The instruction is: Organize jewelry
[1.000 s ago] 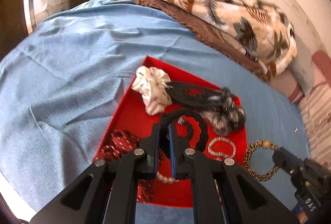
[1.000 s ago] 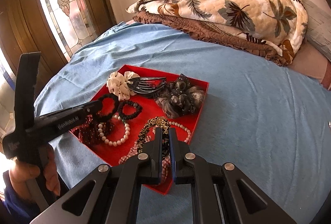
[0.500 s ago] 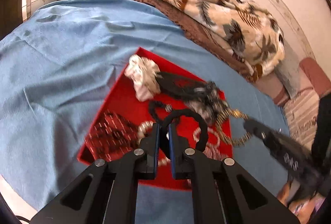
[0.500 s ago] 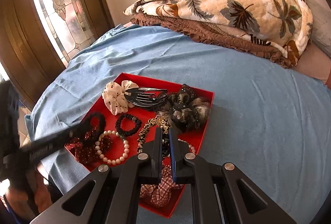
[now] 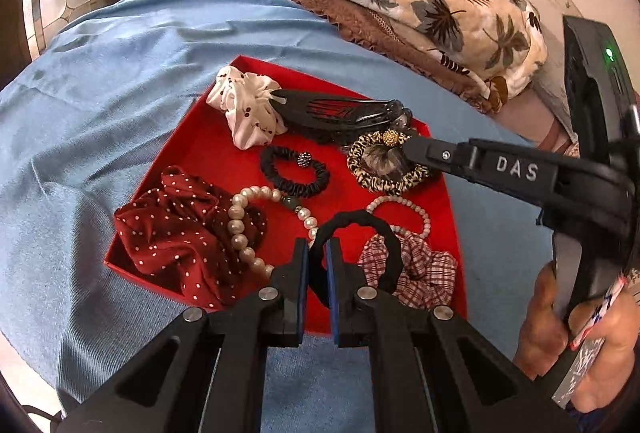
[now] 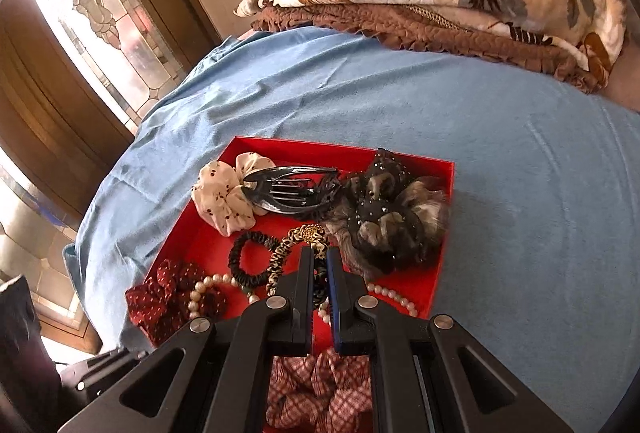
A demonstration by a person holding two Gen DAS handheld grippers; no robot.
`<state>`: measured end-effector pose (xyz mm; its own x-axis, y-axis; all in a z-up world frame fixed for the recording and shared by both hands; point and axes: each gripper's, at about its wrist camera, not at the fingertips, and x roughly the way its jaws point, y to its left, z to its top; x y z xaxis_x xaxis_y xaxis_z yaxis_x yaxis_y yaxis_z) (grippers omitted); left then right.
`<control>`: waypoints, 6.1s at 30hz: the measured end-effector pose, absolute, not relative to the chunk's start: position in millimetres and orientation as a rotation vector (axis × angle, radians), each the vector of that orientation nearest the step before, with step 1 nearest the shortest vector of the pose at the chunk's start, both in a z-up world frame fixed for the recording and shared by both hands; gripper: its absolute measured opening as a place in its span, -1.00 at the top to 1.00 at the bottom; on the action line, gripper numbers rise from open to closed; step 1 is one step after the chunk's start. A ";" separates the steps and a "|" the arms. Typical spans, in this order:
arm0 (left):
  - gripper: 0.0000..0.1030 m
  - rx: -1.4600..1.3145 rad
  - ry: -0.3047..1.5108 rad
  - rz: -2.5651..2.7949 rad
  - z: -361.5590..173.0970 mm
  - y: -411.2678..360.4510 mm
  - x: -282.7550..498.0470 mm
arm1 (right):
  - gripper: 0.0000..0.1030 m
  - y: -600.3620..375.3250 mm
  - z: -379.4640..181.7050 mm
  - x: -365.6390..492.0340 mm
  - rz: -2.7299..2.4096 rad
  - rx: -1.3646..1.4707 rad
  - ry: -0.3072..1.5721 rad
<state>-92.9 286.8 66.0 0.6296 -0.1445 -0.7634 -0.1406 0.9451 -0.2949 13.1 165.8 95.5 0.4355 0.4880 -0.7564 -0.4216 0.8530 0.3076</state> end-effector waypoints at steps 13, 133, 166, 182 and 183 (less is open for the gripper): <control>0.84 -0.271 0.911 0.022 49.5 282.8 -87.1 | 0.85 173.7 69.7 29.8 0.549 0.070 1.023; -0.99 -0.062 0.661 0.310 127.3 232.5 -210.2 | -0.64 65.7 102.8 -173.9 0.286 -0.100 0.769; -0.99 -0.082 0.779 0.267 100.0 229.7 -191.5 | -0.67 69.4 80.7 -161.6 0.301 -0.135 0.836; -0.99 -0.092 0.795 0.266 95.2 231.7 -188.4 | -0.68 74.2 77.6 -160.7 0.307 -0.146 0.842; -0.99 -0.093 0.796 0.266 95.2 231.7 -188.3 | -0.68 74.2 77.7 -160.7 0.308 -0.145 0.842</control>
